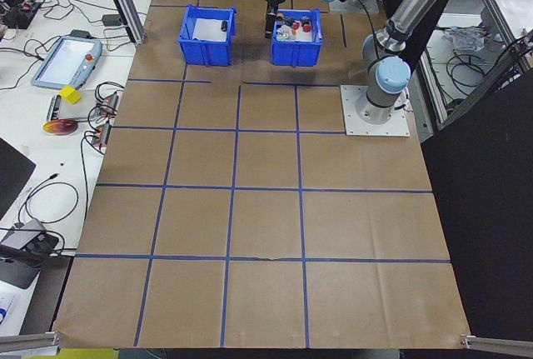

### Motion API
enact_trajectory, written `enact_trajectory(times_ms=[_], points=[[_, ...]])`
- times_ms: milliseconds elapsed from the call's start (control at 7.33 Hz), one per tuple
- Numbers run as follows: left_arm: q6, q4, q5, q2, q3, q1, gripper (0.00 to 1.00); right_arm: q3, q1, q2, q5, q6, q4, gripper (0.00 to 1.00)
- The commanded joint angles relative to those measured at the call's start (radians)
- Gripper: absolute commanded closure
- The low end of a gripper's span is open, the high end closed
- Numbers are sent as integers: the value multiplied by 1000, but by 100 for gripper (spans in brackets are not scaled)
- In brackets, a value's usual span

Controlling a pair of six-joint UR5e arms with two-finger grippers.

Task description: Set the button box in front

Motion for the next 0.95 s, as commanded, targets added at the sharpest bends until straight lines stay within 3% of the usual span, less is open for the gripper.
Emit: enact_trajectory(times_ms=[0, 818], points=[[0, 0, 0, 0, 0, 0, 1, -1, 0, -2, 1, -1, 0, 0], [-6, 0, -2, 4, 14, 0, 1, -11, 0, 4, -4, -4, 0, 0]])
